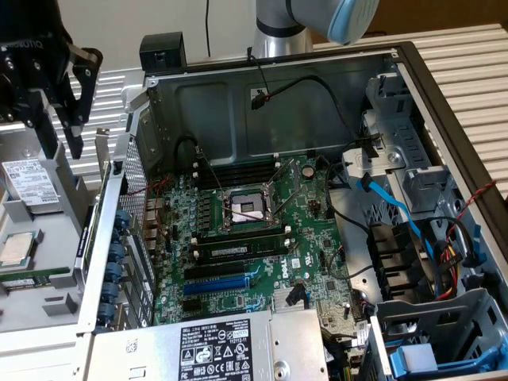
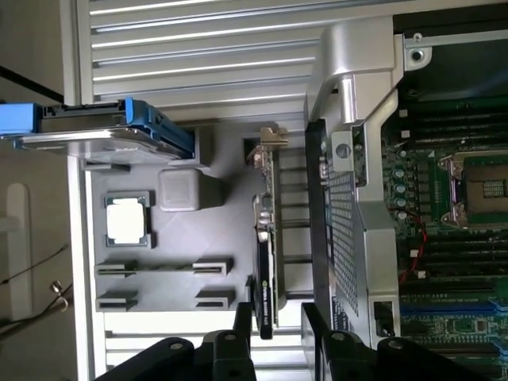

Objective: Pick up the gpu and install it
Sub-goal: 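Pick up the gpu and move the gpu toward the slot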

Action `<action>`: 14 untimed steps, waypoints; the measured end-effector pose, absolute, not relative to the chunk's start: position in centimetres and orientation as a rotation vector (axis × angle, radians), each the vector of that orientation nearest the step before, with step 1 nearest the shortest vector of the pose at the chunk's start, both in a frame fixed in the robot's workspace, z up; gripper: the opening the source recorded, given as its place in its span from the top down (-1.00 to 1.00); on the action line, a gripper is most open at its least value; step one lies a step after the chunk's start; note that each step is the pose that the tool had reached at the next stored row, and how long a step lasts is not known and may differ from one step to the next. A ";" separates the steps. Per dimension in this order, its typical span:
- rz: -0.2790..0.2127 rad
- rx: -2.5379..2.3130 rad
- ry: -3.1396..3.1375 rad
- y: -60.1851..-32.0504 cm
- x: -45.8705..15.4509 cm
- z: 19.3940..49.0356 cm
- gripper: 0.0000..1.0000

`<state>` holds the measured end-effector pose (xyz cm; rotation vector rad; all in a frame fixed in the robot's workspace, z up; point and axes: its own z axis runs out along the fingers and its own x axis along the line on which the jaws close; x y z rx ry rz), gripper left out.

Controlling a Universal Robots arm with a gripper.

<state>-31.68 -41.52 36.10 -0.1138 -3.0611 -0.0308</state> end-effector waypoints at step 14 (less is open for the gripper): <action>-0.020 -0.114 -3.061 -41.6 -32.1 33.8 0.19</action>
